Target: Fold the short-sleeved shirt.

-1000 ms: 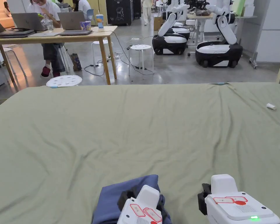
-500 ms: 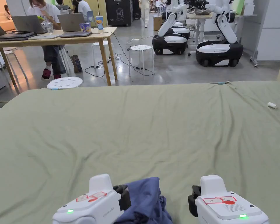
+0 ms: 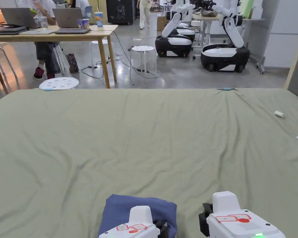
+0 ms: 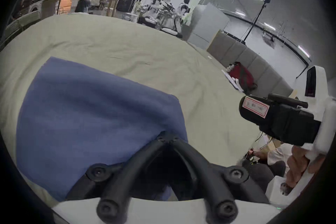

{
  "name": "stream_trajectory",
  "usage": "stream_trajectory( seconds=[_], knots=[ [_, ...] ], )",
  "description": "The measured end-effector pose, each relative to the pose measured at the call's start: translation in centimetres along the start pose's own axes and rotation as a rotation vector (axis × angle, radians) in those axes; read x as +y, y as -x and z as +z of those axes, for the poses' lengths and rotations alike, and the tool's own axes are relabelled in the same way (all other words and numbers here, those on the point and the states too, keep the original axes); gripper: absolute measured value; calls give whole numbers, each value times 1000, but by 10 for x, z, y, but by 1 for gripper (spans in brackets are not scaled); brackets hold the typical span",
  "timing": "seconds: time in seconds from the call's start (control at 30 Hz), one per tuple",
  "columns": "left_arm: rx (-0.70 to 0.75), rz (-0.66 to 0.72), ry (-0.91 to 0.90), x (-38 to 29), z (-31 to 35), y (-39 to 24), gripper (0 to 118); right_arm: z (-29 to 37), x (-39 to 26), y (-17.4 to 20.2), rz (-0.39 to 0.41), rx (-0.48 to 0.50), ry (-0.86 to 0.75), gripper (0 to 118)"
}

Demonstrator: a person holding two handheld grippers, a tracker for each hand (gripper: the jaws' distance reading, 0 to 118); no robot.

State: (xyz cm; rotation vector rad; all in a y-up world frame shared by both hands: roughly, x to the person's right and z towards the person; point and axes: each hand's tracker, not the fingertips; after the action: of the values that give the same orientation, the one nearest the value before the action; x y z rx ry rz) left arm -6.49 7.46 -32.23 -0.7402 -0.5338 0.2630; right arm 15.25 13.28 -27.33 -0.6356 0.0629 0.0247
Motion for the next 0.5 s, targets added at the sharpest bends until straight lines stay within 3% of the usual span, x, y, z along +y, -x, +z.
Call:
stream_trajectory(
  seconds=[0.27, 0.3, 0.33, 0.37, 0.4, 0.43, 0.5],
  knots=[
    [36, 31, -94, 11, 61, 29, 0, -23, 11, 63, -1, 201, 11, 0],
    [54, 44, -115, 12, 70, 38, 5, -28, 11, 70, 0, 218, 20, 0],
    [68, 59, -140, 9, 77, 53, 22, -33, 11, 75, 1, 229, 33, 0],
    [70, 72, -147, 8, 85, 63, 58, -42, 8, 77, -14, 253, 50, 0],
    [75, 86, -148, 8, 91, 75, 80, -47, 6, 79, -30, 274, 72, 0],
    [83, 101, -147, 5, 96, 86, 95, -50, 4, 81, -32, 281, 86, 0],
    [111, 155, -165, 0, 106, 107, 99, -53, -1, 85, -28, 278, 112, 0]
  ],
)
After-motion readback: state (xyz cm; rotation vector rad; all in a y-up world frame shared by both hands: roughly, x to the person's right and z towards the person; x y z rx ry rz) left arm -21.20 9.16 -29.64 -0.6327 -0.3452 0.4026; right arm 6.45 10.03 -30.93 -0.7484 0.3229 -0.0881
